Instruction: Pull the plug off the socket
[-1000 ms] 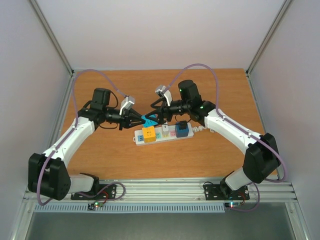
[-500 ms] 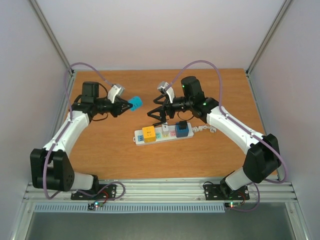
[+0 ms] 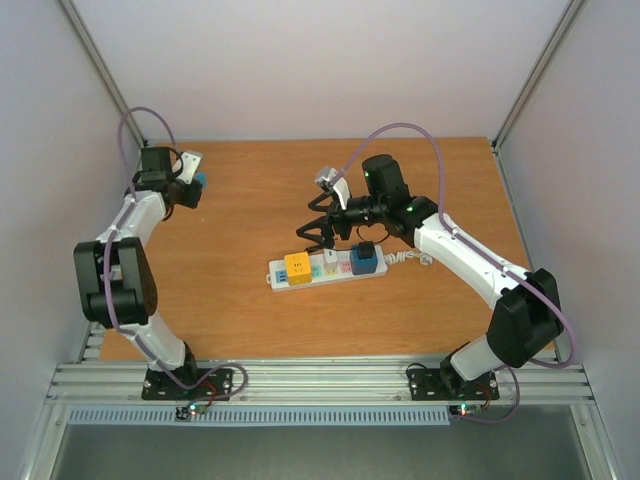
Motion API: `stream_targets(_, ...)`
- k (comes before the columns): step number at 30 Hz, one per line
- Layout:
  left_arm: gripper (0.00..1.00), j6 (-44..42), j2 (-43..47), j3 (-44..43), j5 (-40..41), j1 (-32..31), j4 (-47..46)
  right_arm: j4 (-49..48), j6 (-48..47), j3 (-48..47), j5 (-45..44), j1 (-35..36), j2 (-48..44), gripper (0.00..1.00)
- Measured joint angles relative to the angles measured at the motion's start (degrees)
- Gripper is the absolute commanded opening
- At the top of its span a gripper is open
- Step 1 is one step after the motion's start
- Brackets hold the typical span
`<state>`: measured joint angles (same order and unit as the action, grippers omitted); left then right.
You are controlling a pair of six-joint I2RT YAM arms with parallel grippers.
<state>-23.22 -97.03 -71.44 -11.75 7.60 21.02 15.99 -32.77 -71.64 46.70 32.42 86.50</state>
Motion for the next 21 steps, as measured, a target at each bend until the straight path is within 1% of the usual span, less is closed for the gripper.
stream_targets(1,0.01,-1.4,-1.8,-0.2,3.8,0.1,-1.5,0.0,-0.3,0.3,0.0,0.0,0.0,0.99)
stream_targets(4,0.01,-4.1,-5.6,-0.9,10.9,0.1,-4.3,0.4,-0.6,0.9,-0.1,0.0,0.0,0.99)
stream_targets(8,0.01,-7.1,-11.1,-3.7,18.0,0.1,-7.8,0.6,-0.8,0.9,0.0,0.0,0.0,0.99)
stream_targets(14,0.02,-10.0,-18.0,-9.0,24.5,0.1,-12.3,0.6,-1.2,0.9,-0.3,0.0,0.0,0.99)
stream_targets(21,0.02,-11.9,-23.8,-11.7,29.5,-0.5,-16.8,0.8,-2.1,1.1,-1.1,0.0,0.9,0.99)
